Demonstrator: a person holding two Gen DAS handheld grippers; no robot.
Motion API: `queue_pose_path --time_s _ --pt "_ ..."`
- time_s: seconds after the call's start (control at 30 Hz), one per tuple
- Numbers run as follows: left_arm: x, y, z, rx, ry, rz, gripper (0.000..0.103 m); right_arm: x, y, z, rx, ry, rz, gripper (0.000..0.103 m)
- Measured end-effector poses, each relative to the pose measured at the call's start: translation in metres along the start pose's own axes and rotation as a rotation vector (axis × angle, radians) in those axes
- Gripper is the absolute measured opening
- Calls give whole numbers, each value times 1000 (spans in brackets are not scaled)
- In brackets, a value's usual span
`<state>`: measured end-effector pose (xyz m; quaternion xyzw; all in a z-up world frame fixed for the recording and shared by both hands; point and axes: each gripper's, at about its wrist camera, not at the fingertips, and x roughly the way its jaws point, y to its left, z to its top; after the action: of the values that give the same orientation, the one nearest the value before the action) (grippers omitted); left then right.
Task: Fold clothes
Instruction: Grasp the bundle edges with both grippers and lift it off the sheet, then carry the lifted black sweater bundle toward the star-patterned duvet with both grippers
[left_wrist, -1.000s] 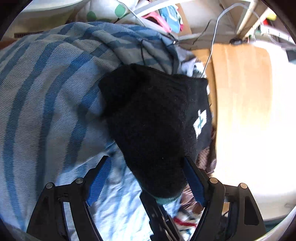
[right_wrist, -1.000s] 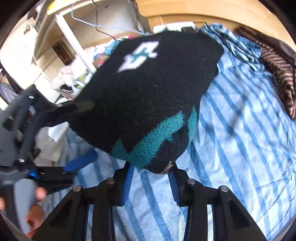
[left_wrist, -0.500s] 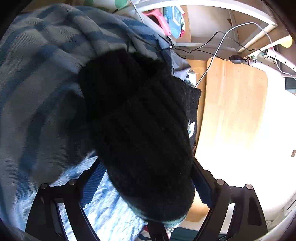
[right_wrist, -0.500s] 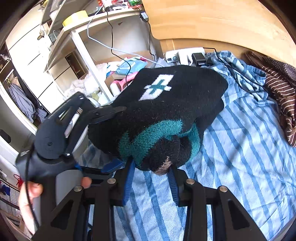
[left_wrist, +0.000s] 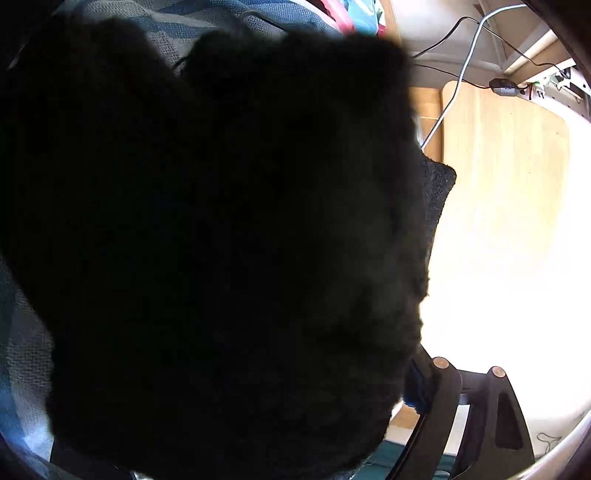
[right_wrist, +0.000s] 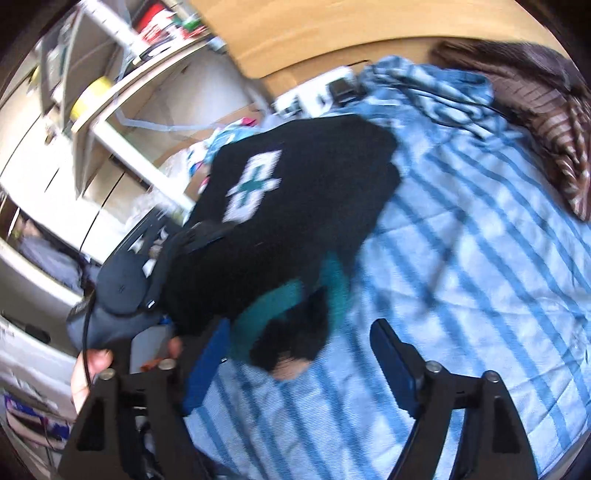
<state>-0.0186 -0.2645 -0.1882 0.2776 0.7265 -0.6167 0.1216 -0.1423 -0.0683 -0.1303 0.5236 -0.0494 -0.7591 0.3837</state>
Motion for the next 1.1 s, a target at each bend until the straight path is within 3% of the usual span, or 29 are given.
queue_pose_path --time_s 0.23,0.57,0.6,0.67,0.87,1.0,1.07,1.1 --pt "-8 -3 0 25 23 -38 72 27 -54 2 294 127 221 89" --pt "-11 -6 3 29 49 -51 71 76 -71 23 490 115 454 98" --pt "-11 -7 3 28 51 -51 71 81 -70 25 490 111 431 103" --pt "-11 -7 4 29 55 -48 71 90 -69 28 489 105 388 103" --pt "-10 -11 4 57 66 -30 71 118 -70 35 535 119 434 103" --pt "-11 -20 0 130 47 3 71 130 -56 49 513 128 449 103" --pt "-14 -28 -3 197 22 37 70 135 -47 54 492 134 443 99" --pt "-15 -32 -5 231 11 52 69 130 -42 54 466 105 422 93"
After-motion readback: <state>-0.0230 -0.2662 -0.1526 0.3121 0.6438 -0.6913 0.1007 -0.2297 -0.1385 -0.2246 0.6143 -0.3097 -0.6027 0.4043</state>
